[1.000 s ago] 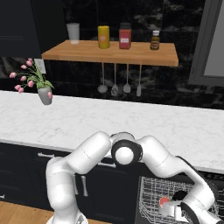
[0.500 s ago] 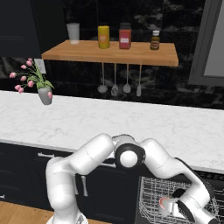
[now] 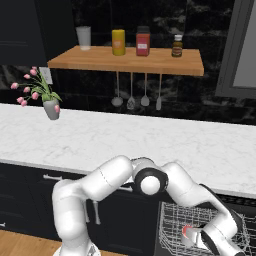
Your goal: Pick up the cup and bowl from the counter, place them in the dishwasher, and close the dishwasher door.
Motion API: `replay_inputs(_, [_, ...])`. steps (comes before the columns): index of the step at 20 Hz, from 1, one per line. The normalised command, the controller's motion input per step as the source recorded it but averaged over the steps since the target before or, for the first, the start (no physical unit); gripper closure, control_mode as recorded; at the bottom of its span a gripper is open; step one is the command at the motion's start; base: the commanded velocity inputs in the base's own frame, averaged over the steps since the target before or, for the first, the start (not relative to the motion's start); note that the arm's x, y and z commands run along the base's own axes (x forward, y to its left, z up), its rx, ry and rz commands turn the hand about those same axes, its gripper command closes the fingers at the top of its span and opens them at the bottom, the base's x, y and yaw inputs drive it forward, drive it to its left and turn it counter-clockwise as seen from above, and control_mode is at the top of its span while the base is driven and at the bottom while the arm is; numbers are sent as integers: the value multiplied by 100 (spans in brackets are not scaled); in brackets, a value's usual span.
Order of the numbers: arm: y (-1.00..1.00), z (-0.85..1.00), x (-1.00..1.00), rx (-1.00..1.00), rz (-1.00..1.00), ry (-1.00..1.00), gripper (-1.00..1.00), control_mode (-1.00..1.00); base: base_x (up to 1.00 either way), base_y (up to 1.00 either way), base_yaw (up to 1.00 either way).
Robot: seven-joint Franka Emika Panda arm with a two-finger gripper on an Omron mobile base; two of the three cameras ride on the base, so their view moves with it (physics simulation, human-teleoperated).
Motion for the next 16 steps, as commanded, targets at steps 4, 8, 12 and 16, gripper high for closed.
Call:
replay_inputs(4, [-34, -15, 0, 0, -5, 0, -100, -100, 0, 0, 0])
replay_inputs(8, [-35, 0, 0, 2, -4, 0, -100, -100, 0, 0, 0])
replay_inputs(12, [-33, 0, 6, 5, -4, 9, -100, -100, 0, 0, 0])
replay_inputs(16, [-27, 0, 24, 5, -5, 23, -100, -100, 0, 0, 0])
